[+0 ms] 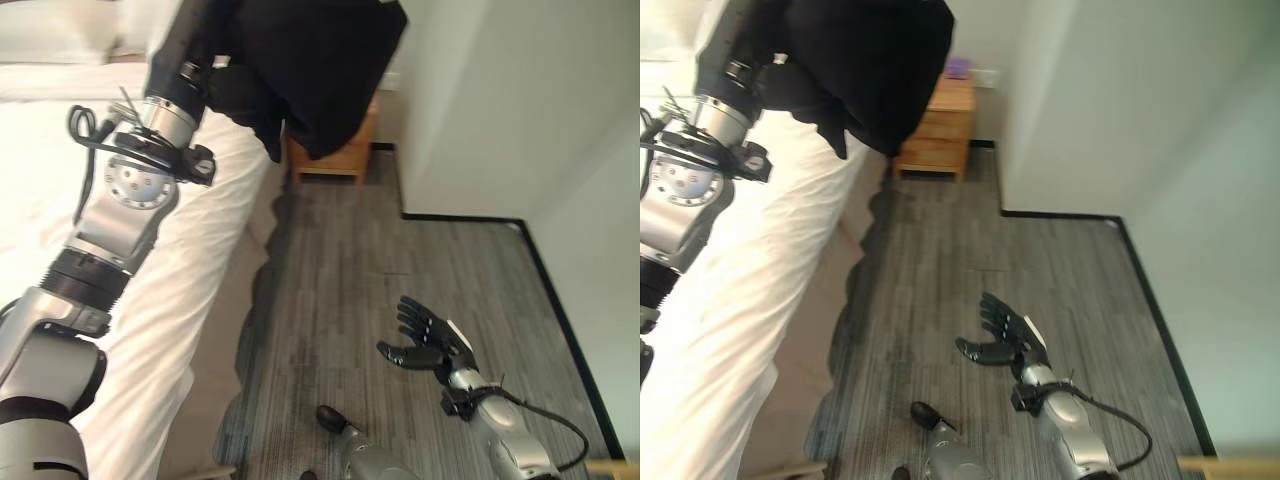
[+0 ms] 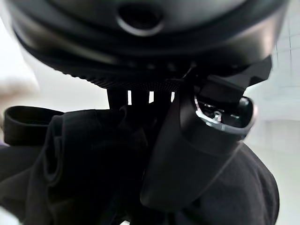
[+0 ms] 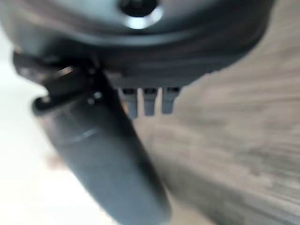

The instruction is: Pick up bed clothes into laundry basket.

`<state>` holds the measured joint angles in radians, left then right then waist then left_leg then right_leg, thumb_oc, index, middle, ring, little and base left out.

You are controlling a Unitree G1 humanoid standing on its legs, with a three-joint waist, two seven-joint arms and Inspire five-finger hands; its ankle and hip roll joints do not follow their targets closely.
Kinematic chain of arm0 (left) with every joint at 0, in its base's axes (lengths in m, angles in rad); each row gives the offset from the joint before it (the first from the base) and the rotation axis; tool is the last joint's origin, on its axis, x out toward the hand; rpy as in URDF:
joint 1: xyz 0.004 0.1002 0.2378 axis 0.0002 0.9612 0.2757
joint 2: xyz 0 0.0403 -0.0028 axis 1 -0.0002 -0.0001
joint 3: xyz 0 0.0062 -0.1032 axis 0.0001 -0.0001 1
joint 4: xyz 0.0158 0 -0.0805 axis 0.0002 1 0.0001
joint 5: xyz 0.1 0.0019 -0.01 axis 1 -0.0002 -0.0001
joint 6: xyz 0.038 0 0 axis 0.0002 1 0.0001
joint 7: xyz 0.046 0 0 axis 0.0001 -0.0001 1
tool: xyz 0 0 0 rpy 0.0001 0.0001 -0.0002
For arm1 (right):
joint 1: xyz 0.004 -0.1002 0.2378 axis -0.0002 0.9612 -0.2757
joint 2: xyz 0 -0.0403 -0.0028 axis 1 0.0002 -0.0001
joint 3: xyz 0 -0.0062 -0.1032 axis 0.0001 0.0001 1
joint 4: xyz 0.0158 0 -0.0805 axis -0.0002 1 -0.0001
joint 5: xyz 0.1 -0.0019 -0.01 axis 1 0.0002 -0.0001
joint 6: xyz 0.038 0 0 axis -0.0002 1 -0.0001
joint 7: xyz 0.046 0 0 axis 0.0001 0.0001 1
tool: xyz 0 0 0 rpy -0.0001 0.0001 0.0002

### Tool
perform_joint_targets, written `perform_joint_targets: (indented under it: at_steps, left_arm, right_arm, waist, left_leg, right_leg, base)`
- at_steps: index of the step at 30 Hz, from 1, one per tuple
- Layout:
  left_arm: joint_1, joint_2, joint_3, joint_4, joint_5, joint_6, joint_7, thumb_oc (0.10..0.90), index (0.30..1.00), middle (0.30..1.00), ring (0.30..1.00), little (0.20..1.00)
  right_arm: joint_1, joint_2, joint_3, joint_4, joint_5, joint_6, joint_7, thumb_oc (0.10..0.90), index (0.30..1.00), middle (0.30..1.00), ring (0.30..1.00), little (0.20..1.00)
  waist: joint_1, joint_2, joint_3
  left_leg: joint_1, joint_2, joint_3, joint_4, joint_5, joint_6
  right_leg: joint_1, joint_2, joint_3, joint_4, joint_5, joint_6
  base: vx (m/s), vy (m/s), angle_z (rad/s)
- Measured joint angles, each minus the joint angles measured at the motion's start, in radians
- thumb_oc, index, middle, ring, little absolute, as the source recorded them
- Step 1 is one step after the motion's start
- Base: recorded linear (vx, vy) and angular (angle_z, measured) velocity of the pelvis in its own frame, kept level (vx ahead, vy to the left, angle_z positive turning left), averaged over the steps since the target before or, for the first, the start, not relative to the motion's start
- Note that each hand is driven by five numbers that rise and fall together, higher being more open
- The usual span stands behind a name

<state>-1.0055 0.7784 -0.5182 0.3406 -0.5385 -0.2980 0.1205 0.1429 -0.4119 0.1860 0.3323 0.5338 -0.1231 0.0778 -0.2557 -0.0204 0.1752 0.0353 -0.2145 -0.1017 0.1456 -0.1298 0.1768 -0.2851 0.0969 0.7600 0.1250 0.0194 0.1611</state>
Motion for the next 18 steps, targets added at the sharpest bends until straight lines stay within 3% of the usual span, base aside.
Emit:
perform_joint_targets:
  at_steps: [1,2,3,4,5,6,7,8,9,10,11,12,13,14,15,16,17,18]
  left_arm:
    - [0.014,-0.005,0.001,-0.013,-0.001,0.000,-0.001,0.400,0.300,0.300,0.300,0.300]
    - [0.047,0.000,0.001,-0.035,0.002,0.006,-0.024,0.400,0.300,0.300,0.300,0.300]
    - [0.062,-0.001,0.000,-0.037,0.002,0.017,-0.031,0.400,0.300,0.300,0.300,0.300]
    - [0.080,-0.001,-0.003,-0.029,0.003,0.023,-0.037,0.400,0.300,0.300,0.300,0.300]
    - [0.089,-0.003,-0.012,0.026,0.001,0.021,-0.046,0.400,0.300,0.300,0.300,0.300]
    - [0.086,0.002,-0.015,0.057,-0.002,0.023,-0.045,0.400,0.300,0.300,0.300,0.300]
    - [0.069,0.016,-0.032,0.077,-0.009,0.023,-0.043,0.400,0.300,0.300,0.300,0.300]
    - [0.061,0.078,-0.044,0.033,-0.016,0.034,-0.026,0.400,0.300,0.300,0.300,0.300]
    - [0.053,0.121,-0.035,0.025,-0.022,0.021,-0.019,0.400,0.300,0.300,0.300,0.300]
    - [0.020,0.120,-0.044,0.035,-0.020,0.034,-0.028,0.400,0.300,0.300,0.300,0.300]
    - [0.004,0.124,-0.058,0.039,-0.020,0.037,-0.035,0.400,0.300,0.300,0.300,0.300]
    - [0.006,0.117,-0.060,0.039,-0.020,0.037,-0.032,0.400,0.300,0.300,0.300,0.300]
    - [0.010,0.109,-0.063,0.031,-0.020,0.035,-0.022,0.400,0.300,0.300,0.300,0.300]
    - [0.012,0.112,-0.063,0.026,-0.019,0.035,-0.023,0.400,0.300,0.300,0.300,0.300]
    - [0.016,0.114,-0.054,0.014,-0.019,0.036,-0.018,0.400,0.300,0.300,0.300,0.300]
    - [0.017,0.122,-0.051,-0.002,-0.018,0.036,-0.020,0.400,0.300,0.300,0.300,0.300]
    - [0.021,0.114,-0.045,-0.007,-0.015,0.035,-0.023,0.400,0.300,0.300,0.300,0.300]
    - [0.045,0.010,-0.027,-0.004,-0.010,0.038,-0.029,0.400,0.300,0.300,0.300,0.300]
  right_arm:
    - [0.000,0.000,0.004,0.026,-0.001,0.006,-0.003,0.800,0.900,0.900,0.900,0.900]
    - [0.013,-0.009,0.009,0.040,-0.002,0.021,-0.019,0.800,0.900,0.900,0.900,0.900]
    - [0.017,-0.015,0.025,0.051,-0.002,0.028,-0.020,0.800,0.900,0.900,0.900,0.900]
    - [0.028,-0.015,0.048,0.055,-0.005,0.045,-0.018,0.800,0.900,0.900,0.900,0.900]
    - [0.045,-0.013,0.101,0.050,-0.020,0.047,-0.008,0.800,0.900,0.900,0.900,0.900]
    - [0.044,-0.005,0.122,0.048,-0.027,0.046,0.000,0.800,0.900,0.900,0.900,0.900]
    - [0.043,0.011,0.123,0.046,-0.041,0.046,0.007,0.800,0.900,0.900,0.900,0.900]
    - [0.015,0.017,0.117,0.037,-0.055,0.038,0.005,0.800,0.900,0.900,0.900,0.900]
    - [-0.063,0.038,0.094,0.075,-0.057,0.041,-0.011,0.800,0.900,0.900,0.900,0.900]
    - [-0.087,0.034,0.068,0.046,-0.057,0.041,-0.022,0.800,0.900,0.900,0.900,0.900]
    - [-0.090,0.026,0.065,-0.005,-0.058,0.038,-0.019,0.800,0.900,0.900,0.900,0.900]
    - [-0.089,0.029,0.064,-0.034,-0.062,0.035,-0.021,0.800,0.900,0.900,0.900,0.900]
    - [-0.098,0.030,0.066,-0.074,-0.082,0.023,-0.019,0.800,0.900,0.900,0.900,0.900]
    - [-0.098,0.031,0.072,-0.091,-0.097,0.011,-0.019,0.800,0.900,0.900,0.900,0.900]
    - [-0.109,0.027,0.076,-0.124,-0.117,0.000,-0.018,0.800,0.900,0.900,0.900,0.900]
    - [-0.119,0.027,0.079,-0.148,-0.131,-0.014,-0.017,0.800,0.900,0.900,0.900,0.900]
    - [-0.121,0.027,0.080,-0.152,-0.137,-0.027,-0.017,0.800,0.900,0.900,0.900,0.900]
    - [-0.094,0.001,0.060,-0.147,-0.139,-0.024,-0.021,0.800,0.900,0.900,0.900,0.900]
  waist:
    - [0.006,0.026,0.011]
    - [0.024,0.079,0.042]
    - [0.019,0.103,0.052]
    - [0.026,0.126,0.055]
    - [0.051,0.132,0.062]
    - [0.064,0.098,0.060]
    - [0.080,0.042,0.054]
    - [0.122,0.050,0.001]
    - [0.145,0.079,0.022]
    - [0.144,0.114,0.037]
    - [0.133,0.109,0.035]
    - [0.137,0.105,0.033]
    - [0.186,0.103,0.032]
    - [0.193,0.094,0.028]
    - [0.196,0.090,0.025]
    - [0.197,0.075,0.016]
    - [0.189,0.057,0.008]
    - [0.138,0.038,0.011]
  left_leg:
    - [0.002,0.015,0.073,-0.020,0.001,0.019]
    - [0.021,0.042,0.153,-0.048,0.004,0.015]
    - [0.039,0.060,0.192,-0.059,-0.001,0.006]
    - [0.065,0.079,0.207,-0.076,-0.005,-0.011]
    - [0.072,0.108,0.258,-0.009,-0.022,-0.080]
    - [0.036,0.095,0.265,0.103,-0.029,-0.101]
    - [-0.044,0.072,0.262,0.245,-0.060,-0.077]
    - [-0.094,0.099,0.219,0.117,-0.082,-0.002]
    - [-0.082,0.126,0.290,0.059,-0.016,-0.019]
    - [-0.079,0.142,0.298,0.028,0.012,-0.032]
    - [-0.033,0.140,0.333,-0.020,0.023,-0.053]
    - [-0.002,0.150,0.382,-0.037,0.014,-0.062]
    - [0.032,0.170,0.477,-0.053,0.005,-0.077]
    - [0.038,0.178,0.499,-0.051,0.002,-0.089]
    - [0.040,0.184,0.519,-0.054,0.001,-0.091]
    - [0.041,0.181,0.539,-0.063,0.002,-0.092]
    - [0.038,0.174,0.536,-0.058,-0.001,-0.095]
    - [0.022,0.177,0.542,0.025,0.007,-0.108]
  right_leg:
    - [-0.073,-0.042,-0.252,0.055,-0.057,-0.115]
    - [-0.153,-0.121,-0.544,0.187,-0.072,-0.108]
    - [-0.160,-0.163,-0.670,0.279,-0.096,-0.110]
    - [-0.148,-0.186,-0.752,0.355,-0.112,-0.104]
    - [-0.063,-0.181,-0.755,0.429,-0.127,-0.103]
    - [-0.010,-0.204,-0.759,0.448,-0.122,-0.116]
    - [0.033,-0.275,-0.769,0.426,-0.088,-0.153]
    - [0.066,-0.245,-0.828,0.189,-0.153,-0.086]
    - [0.090,-0.262,-0.864,0.113,-0.136,-0.069]
    - [0.112,-0.282,-0.925,0.120,-0.099,-0.031]
    - [0.193,-0.319,-0.950,0.115,-0.006,-0.005]
    - [0.222,-0.323,-0.960,0.138,-0.054,0.020]
    - [0.220,-0.332,-1.039,0.214,-0.092,-0.014]
    - [0.223,-0.331,-1.072,0.215,-0.102,-0.028]
    - [0.222,-0.342,-1.153,0.208,-0.108,-0.044]
    - [0.225,-0.340,-1.200,0.141,-0.074,-0.060]
    - [0.240,-0.341,-1.199,0.106,-0.049,-0.075]
    - [0.263,-0.327,-1.146,0.089,-0.058,-0.108]
  base:
    - [-0.20,0.054,-1.52]
    - [-0.30,0.094,-1.61]
    - [-0.27,0.100,-1.63]
    - [-0.33,0.083,-1.57]
    - [-0.22,0.050,-1.68]
    - [-0.22,0.034,-1.63]
    - [-0.18,-0.033,-1.77]
    - [-0.18,-0.033,-2.24]
    - [-0.18,-0.067,-2.04]
    - [-0.19,-0.066,-1.53]
    - [-0.18,-0.066,-1.08]
    - [-0.12,-0.127,-1.82]
    - [-0.01,-0.092,-1.79]
    - [0.00,-0.191,-1.81]
    - [0.01,-0.110,-1.30]
    - [0.06,-0.329,-1.05]
    - [0.08,-0.464,-0.65]
    - [0.08,-0.472,-0.26]
